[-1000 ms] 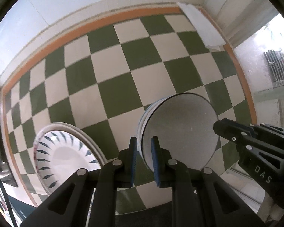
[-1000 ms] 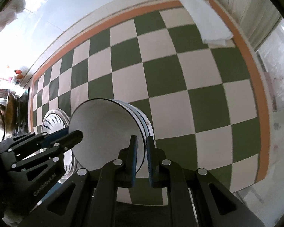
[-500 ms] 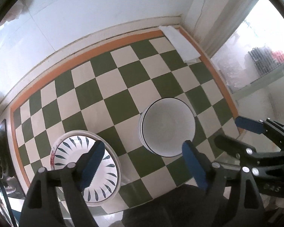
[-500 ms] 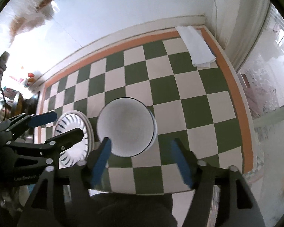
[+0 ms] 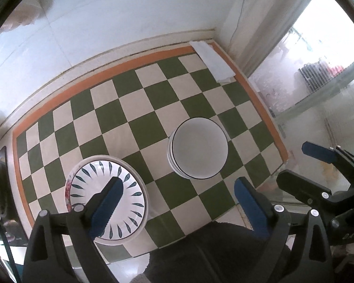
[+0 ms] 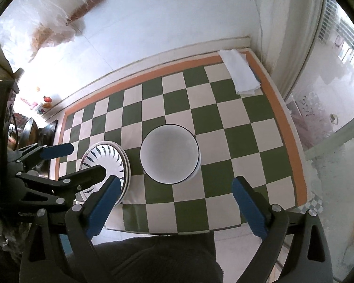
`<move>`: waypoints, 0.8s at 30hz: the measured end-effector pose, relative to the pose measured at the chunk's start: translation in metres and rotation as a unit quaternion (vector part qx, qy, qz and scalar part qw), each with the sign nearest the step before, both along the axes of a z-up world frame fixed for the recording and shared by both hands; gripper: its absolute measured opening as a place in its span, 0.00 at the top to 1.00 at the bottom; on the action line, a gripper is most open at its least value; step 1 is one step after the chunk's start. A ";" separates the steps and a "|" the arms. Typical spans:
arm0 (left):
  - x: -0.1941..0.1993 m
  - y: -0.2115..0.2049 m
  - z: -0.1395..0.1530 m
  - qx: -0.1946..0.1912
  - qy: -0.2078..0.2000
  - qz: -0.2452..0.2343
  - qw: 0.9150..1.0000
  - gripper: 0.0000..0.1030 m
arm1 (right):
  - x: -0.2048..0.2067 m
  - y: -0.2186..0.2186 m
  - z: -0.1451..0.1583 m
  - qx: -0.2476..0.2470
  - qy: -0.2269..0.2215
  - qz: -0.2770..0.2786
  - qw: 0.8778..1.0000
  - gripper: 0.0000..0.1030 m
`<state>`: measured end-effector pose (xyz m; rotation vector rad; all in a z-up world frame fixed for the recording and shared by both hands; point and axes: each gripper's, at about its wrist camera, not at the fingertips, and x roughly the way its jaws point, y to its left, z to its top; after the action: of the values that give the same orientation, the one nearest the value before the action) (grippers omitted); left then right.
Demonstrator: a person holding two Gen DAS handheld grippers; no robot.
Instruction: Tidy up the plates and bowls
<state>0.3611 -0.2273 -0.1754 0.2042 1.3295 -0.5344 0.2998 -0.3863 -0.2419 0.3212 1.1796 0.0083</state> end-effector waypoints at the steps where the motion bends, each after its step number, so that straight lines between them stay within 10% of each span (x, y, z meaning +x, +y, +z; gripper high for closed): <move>1: -0.001 0.001 0.003 -0.002 -0.001 0.000 1.000 0.06 | -0.001 0.000 0.002 0.000 -0.001 0.000 1.000 0.05; 24: 0.018 0.004 -0.030 -0.015 0.040 0.035 0.998 0.06 | -0.002 -0.014 -0.018 0.019 -0.005 -0.017 1.000 0.05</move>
<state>0.3796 -0.2231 -0.2055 0.1125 1.4006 -0.5082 0.2979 -0.3999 -0.2598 0.3734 1.1648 0.0031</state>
